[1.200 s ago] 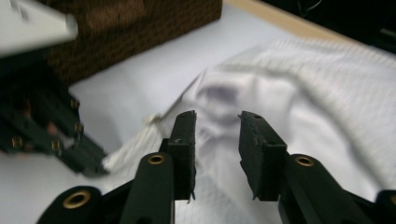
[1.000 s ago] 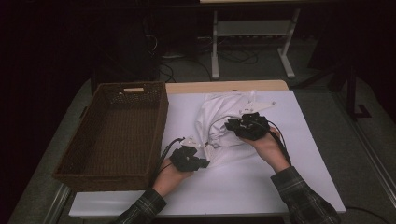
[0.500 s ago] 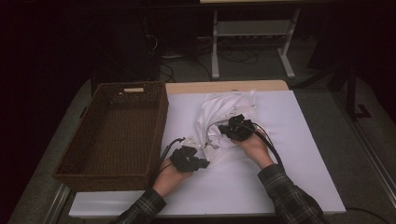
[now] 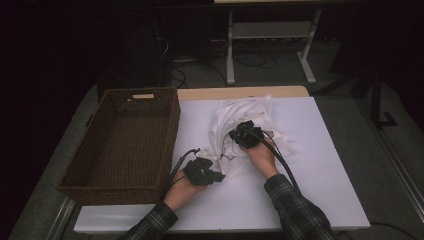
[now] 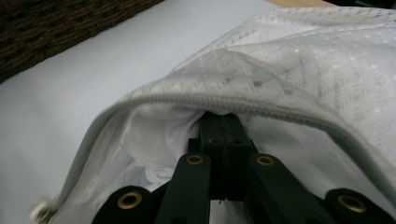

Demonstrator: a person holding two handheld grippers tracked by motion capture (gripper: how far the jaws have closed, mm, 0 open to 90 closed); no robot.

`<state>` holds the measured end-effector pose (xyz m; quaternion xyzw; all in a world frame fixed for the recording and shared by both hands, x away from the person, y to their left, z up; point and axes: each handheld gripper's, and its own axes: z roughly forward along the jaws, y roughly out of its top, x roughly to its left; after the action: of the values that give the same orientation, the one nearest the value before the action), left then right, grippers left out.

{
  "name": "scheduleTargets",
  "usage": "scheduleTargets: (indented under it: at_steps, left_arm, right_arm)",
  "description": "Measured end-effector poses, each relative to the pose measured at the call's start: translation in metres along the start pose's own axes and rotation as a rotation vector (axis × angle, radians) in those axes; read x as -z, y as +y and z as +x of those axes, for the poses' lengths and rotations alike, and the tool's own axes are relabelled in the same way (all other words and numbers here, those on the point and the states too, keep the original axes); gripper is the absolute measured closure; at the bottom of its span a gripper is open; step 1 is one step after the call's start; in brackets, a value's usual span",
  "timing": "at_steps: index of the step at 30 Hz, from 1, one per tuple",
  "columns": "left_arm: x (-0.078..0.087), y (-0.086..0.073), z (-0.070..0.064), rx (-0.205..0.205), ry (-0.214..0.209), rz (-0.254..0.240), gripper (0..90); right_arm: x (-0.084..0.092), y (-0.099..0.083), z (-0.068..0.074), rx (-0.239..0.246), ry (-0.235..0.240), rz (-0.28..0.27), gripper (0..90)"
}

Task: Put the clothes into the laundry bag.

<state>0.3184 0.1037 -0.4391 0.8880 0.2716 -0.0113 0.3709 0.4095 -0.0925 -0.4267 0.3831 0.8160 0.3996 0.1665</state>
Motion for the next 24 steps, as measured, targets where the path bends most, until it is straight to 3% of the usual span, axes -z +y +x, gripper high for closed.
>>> scheduleTargets:
  at_steps: [9,10,14,16,24]
  left_arm:
    - [-0.001,-0.001,0.001,0.013,-0.002,0.004,88.8]
    - [0.000,-0.001,0.002,0.014,-0.002,0.003,88.6]
    - [0.000,-0.001,0.002,0.017,-0.002,0.000,88.6]
    - [0.001,-0.001,0.002,0.017,0.000,0.000,88.5]
    - [0.001,-0.001,0.003,0.018,0.004,-0.009,88.0]
  right_arm:
    - [-0.006,0.001,0.001,-0.015,-0.012,-0.021,89.1]
    - [0.001,-0.001,0.000,0.004,0.015,-0.021,86.2]
    - [0.009,-0.002,-0.001,0.008,0.033,-0.017,82.1]
    - [0.029,-0.005,-0.002,0.037,0.071,-0.017,72.6]
    - [0.069,-0.017,-0.014,0.048,0.097,-0.025,61.1]
